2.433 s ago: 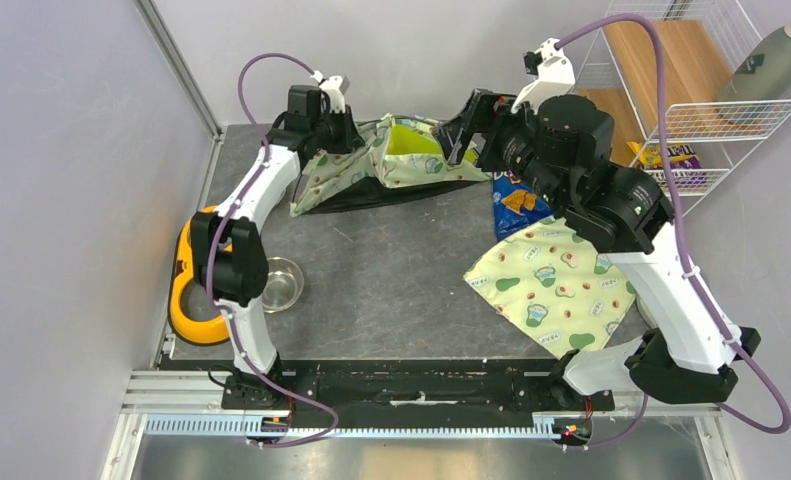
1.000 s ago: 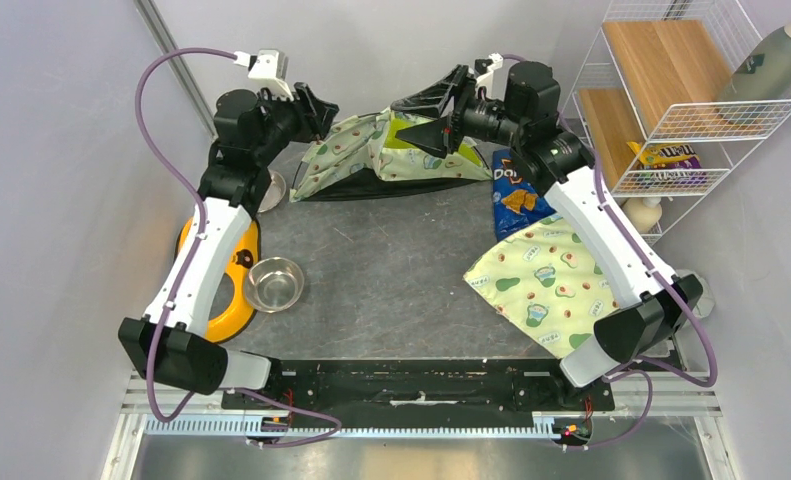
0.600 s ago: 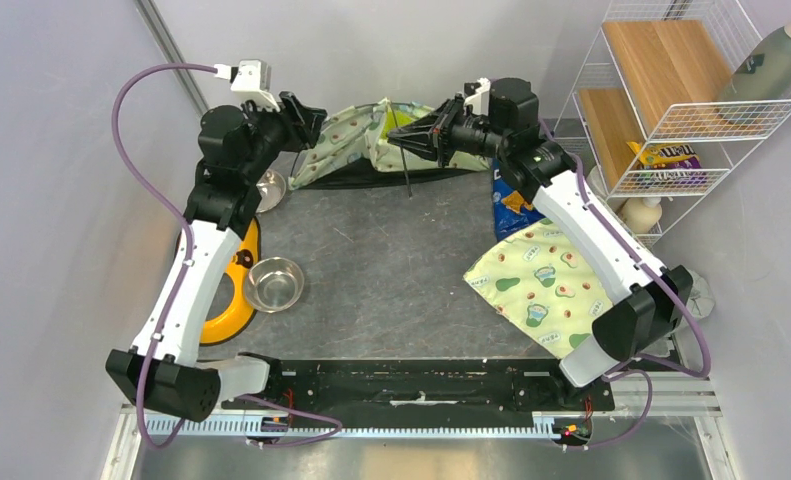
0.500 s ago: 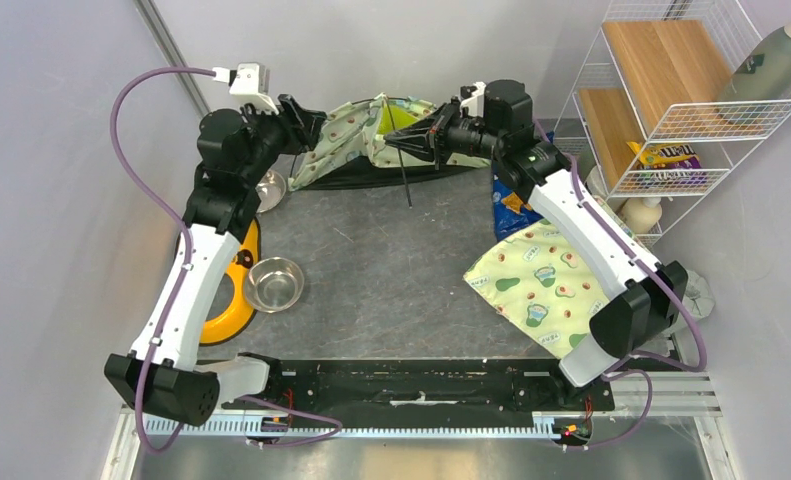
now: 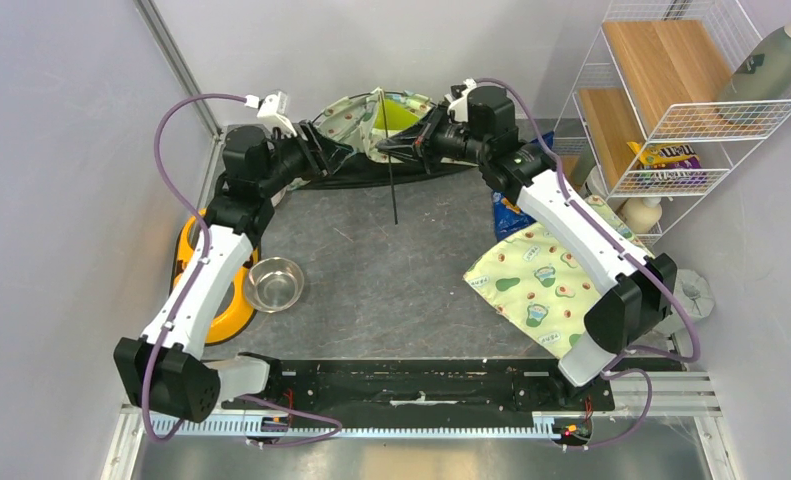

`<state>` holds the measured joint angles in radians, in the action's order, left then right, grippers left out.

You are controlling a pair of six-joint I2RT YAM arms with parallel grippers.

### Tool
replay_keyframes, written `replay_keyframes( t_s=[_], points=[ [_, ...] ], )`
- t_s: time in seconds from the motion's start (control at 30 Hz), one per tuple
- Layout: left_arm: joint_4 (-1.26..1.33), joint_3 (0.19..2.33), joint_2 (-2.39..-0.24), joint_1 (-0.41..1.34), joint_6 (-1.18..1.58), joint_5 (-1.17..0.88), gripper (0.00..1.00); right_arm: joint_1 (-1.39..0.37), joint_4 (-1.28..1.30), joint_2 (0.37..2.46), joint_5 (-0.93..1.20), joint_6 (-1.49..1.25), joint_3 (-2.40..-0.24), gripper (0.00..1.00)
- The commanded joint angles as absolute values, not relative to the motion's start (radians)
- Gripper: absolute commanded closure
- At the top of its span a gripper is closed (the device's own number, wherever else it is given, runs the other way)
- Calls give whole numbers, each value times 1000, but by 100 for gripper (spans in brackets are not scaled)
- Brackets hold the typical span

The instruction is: Set up the pet tent

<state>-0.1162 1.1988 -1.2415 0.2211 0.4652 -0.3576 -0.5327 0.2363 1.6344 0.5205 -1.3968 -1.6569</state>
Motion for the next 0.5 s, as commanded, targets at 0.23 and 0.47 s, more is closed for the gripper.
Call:
replay_keyframes(
  t_s=[0.23, 0.47],
  points=[
    [190, 1066, -1121, 224, 818, -584, 39, -586, 181, 1681, 247, -1098, -1630, 100],
    [239, 988, -1079, 233, 778, -750, 34, -596, 126, 1685, 192, -1107, -1610, 100]
  ],
)
